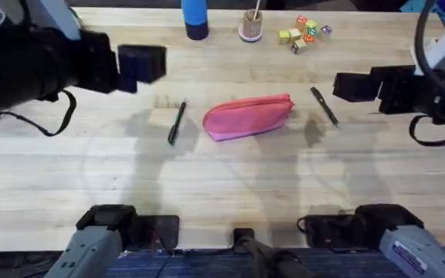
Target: Unzip the bag, pick up the pens from the table one at a time and place them inside, then zip the bag closed.
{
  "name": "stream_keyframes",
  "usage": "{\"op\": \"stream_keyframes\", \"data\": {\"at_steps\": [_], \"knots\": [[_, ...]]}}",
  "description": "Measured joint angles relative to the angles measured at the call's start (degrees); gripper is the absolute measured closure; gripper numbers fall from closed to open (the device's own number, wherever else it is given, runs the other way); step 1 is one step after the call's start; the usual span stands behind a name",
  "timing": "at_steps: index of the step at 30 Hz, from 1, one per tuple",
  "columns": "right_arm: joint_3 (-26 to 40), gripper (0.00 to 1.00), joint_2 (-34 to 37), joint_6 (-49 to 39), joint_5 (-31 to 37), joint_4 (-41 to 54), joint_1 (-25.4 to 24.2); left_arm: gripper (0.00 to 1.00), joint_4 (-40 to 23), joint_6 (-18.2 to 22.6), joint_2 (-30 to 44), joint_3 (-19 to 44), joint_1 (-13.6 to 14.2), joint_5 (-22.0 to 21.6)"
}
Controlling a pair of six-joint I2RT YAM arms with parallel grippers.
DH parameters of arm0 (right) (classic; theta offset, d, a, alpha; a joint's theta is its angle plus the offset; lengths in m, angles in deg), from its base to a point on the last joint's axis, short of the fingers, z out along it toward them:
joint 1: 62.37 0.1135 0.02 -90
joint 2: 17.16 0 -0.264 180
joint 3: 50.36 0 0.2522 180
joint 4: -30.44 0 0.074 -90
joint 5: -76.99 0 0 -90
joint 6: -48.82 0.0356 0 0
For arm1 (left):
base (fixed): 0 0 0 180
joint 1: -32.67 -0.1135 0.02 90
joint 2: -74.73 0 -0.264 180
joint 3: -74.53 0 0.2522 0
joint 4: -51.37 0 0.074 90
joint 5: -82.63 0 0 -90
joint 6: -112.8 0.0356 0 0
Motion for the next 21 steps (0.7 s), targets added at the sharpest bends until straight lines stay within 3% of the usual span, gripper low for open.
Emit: {"op": "stream_keyframes", "data": {"at_steps": [7, 15, 16, 17, 21], "knots": [[0.0, 0.005, 0.0, 0.0, 0.0, 0.0, 0.0, 0.007, -5.2, 16.6, 0.0, 0.0, 0.0, 16.5], [0.0, 0.005, 0.0, 0.0, 0.0, 0.0, 0.0, 0.007, -11.5, 25.9, 0.0, 0.0, 0.0, 23.2], [0.0, 0.005, 0.0, 0.0, 0.0, 0.0, 0.0, 0.007, -12.5, 27.5, 0.0, 0.0, 0.0, 24.0], [0.0, 0.005, 0.0, 0.0, 0.0, 0.0, 0.0, 0.007, -14.7, 31.6, 0.0, 0.0, 0.0, 25.7], [0.0, 0.004, 0.0, 0.0, 0.0, 0.0, 0.0, 0.007, -15.4, 34.4, 1.1, 0.0, 0.0, 27.9]]}}
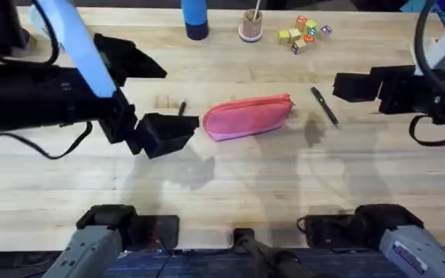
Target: Unzip the bag, pick up the pens from the table one at a time and place them inside, then zip the bag closed.
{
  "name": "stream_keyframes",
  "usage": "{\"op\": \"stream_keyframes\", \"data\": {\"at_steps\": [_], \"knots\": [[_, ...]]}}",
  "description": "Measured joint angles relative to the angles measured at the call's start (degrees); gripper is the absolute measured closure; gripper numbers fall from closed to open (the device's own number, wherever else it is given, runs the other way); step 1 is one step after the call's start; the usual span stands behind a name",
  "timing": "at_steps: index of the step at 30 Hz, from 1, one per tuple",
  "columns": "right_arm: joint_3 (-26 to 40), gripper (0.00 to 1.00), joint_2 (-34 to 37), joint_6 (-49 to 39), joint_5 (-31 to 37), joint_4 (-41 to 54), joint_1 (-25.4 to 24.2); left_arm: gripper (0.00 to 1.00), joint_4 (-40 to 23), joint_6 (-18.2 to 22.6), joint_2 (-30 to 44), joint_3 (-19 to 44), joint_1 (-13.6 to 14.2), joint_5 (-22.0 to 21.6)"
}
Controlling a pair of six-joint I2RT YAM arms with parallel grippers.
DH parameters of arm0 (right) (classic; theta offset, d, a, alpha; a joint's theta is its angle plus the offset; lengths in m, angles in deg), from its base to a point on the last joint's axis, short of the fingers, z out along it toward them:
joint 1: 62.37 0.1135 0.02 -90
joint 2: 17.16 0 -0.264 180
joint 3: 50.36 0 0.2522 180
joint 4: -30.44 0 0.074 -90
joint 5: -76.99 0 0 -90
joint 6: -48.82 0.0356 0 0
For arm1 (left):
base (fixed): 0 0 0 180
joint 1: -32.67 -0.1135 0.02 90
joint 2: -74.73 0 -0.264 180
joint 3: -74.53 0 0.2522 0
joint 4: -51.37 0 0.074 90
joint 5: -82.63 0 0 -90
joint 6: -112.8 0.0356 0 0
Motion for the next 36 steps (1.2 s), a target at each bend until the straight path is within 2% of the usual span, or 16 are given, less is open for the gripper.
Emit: {"op": "stream_keyframes", "data": {"at_steps": [8, 14, 18, 22, 29, 36], "knots": [[0.0, 0.004, 0.0, 0.0, 0.0, 0.0, 0.0, 0.007, 3.2, 1.6, 6.6, 0.0, 0.0, 1.8], [0.0, 0.005, 0.0, 0.0, 0.0, 0.0, 0.0, 0.006, 2.3, 2.4, 10.5, 0.0, 0.0, 1.9], [0.0, 0.005, 0.0, 0.0, 0.0, 0.0, 0.0, 0.006, -2.7, 8.4, 13.5, 0.1, 0.0, 1.9], [0.0, 0.004, 0.0, 0.0, 0.0, 0.0, 0.0, 0.006, -3.3, 13.6, 16.6, 0.1, 0.0, 1.9], [0.0, 0.004, 0.0, 0.0, 0.0, 0.0, 0.0, 0.006, -2.5, 18.0, 22.9, 0.1, 0.0, 2.0], [0.0, 0.004, 0.0, 0.0, 0.0, 0.0, 0.0, 0.006, 0.3, 21.8, 29.1, 0.1, 0.0, 4.5]]}}
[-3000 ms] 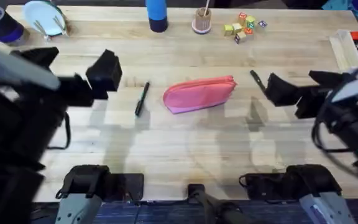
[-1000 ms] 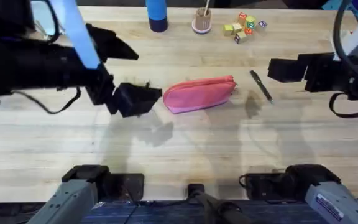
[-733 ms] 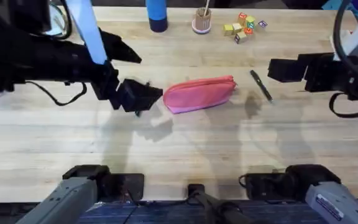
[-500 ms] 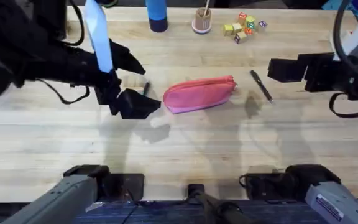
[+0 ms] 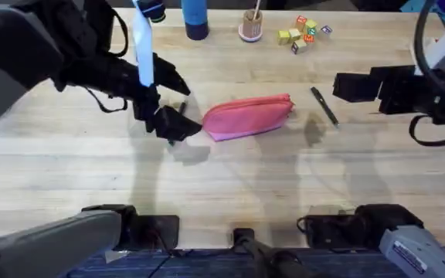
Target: Unzip the bag, pick up the pens from the table one at a time and place them inside, then zip the bag closed.
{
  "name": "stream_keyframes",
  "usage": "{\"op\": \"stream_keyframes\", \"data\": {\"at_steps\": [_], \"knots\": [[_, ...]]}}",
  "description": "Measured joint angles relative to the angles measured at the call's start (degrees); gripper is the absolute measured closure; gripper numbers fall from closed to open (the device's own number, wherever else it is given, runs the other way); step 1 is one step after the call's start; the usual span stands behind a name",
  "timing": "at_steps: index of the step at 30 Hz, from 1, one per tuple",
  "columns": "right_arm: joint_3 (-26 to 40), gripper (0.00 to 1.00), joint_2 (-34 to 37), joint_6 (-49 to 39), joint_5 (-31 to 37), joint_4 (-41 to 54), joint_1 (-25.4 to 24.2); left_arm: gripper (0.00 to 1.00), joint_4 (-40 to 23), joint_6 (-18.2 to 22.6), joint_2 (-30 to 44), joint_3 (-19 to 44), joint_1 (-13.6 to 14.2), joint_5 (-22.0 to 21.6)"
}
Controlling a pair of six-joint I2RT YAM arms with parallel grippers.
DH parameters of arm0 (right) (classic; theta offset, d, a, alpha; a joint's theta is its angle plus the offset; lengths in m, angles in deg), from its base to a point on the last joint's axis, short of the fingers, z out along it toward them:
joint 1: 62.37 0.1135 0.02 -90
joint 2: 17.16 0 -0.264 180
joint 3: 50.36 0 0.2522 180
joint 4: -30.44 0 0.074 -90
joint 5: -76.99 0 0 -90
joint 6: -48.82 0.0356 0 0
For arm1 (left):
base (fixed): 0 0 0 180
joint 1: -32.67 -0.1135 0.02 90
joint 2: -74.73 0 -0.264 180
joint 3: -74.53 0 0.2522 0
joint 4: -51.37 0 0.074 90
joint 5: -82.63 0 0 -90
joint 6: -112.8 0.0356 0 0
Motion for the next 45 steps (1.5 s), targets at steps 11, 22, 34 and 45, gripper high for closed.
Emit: {"op": "stream_keyframes", "data": {"at_steps": [11, 22, 34, 45], "knots": [[0.0, 0.005, 0.0, 0.0, 0.0, 0.0, 0.0, 0.006, 7.0, 1.1, 8.5, 0.0, 5.8, 2.5], [0.0, 0.004, 0.0, 0.0, 0.0, 0.0, 0.0, 0.006, 13.1, 1.2, 17.5, 0.0, 9.5, 3.0], [0.0, 0.005, 0.0, 0.0, 0.0, 0.0, 0.0, 0.347, 14.2, 1.2, 18.0, 0.0, 9.5, 5.5], [0.0, 0.004, 0.0, 0.0, 0.0, 0.0, 0.0, 0.954, 14.6, 1.6, 18.1, 0.0, 9.6, 5.8]]}}
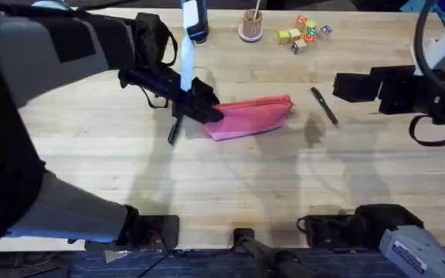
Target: Unzip the bag, pick up the pens from the table one at a time and place them inside, then zip the bag closed.
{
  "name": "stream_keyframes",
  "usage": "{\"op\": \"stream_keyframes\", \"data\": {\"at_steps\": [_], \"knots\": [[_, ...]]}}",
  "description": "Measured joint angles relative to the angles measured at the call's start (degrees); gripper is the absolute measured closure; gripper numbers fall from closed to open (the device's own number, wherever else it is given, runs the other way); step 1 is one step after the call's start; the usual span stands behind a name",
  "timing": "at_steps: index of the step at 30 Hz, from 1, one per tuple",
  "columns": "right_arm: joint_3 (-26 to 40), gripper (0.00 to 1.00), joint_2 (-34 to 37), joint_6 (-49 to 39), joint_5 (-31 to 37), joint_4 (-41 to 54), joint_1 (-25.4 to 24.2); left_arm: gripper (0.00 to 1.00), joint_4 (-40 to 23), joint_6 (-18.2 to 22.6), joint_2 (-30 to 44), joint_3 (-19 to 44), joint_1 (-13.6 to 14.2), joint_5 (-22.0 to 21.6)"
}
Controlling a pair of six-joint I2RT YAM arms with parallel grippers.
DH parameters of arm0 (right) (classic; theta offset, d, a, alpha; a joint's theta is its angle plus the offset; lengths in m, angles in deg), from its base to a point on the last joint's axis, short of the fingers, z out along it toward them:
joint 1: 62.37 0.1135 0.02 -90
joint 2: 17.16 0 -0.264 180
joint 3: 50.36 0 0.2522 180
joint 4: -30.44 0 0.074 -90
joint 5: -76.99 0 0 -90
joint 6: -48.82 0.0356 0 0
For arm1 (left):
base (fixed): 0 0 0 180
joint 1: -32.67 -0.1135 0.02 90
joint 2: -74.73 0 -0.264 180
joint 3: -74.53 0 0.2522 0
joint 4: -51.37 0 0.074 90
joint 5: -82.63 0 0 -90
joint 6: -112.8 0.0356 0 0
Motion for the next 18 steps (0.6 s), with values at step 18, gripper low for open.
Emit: {"op": "stream_keyframes", "data": {"at_steps": [18], "knots": [[0.0, 0.004, 0.0, 3.0, 0.0, 2.6, 0.0, 0.959, 0.0, 0.0, 0.0, 0.0, 0.0, 0.0]]}}
